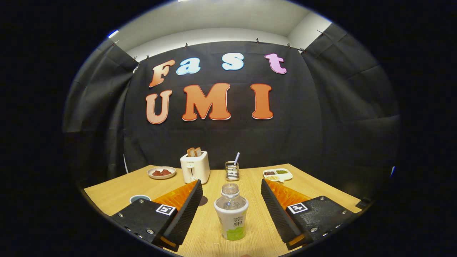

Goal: Take the bottle from table, then pour the juice into the cup, finally place the bottle on the coaster

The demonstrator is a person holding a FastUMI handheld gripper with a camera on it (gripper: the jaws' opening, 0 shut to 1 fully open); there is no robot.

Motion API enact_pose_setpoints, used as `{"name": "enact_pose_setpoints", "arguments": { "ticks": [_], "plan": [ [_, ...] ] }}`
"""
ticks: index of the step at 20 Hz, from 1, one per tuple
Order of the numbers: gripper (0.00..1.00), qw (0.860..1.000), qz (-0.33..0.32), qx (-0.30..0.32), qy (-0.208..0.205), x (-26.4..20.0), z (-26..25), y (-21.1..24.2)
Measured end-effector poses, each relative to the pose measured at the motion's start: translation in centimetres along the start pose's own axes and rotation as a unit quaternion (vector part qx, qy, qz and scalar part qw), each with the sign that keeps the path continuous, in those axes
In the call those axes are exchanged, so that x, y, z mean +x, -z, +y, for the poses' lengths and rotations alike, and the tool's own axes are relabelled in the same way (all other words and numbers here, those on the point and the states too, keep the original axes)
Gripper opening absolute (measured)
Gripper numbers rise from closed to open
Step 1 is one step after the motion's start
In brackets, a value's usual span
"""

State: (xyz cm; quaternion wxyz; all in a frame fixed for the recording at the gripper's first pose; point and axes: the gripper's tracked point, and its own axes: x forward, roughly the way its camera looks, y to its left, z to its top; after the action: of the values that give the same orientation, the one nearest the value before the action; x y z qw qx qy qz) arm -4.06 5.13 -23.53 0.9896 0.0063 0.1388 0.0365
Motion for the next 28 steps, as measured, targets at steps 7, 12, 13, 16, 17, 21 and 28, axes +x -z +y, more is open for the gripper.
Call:
{"name": "enact_pose_setpoints", "arguments": {
  "ticks": [7, 12, 13, 16, 17, 21, 28],
  "plan": [
    [0.98, 0.999, 0.048, 0.006, 0.000, 1.4, 0.9, 5.7],
    [0.97, 0.997, 0.077, 0.007, 0.013, 2.5, 0.7, 8.7],
    [0.96, 0.996, 0.084, 0.006, 0.016, 2.7, 0.6, 9.4],
    [0.88, 0.995, 0.102, 0.005, 0.019, 3.2, 0.8, 10.8],
    [0.87, 0.994, 0.111, 0.005, 0.022, 3.5, 0.9, 11.4],
    [0.68, 0.990, 0.134, 0.008, 0.043, 4.0, 0.4, 12.9],
    [0.59, 0.990, 0.125, -0.027, 0.062, 4.2, 0.9, 11.7]
  ]
}}
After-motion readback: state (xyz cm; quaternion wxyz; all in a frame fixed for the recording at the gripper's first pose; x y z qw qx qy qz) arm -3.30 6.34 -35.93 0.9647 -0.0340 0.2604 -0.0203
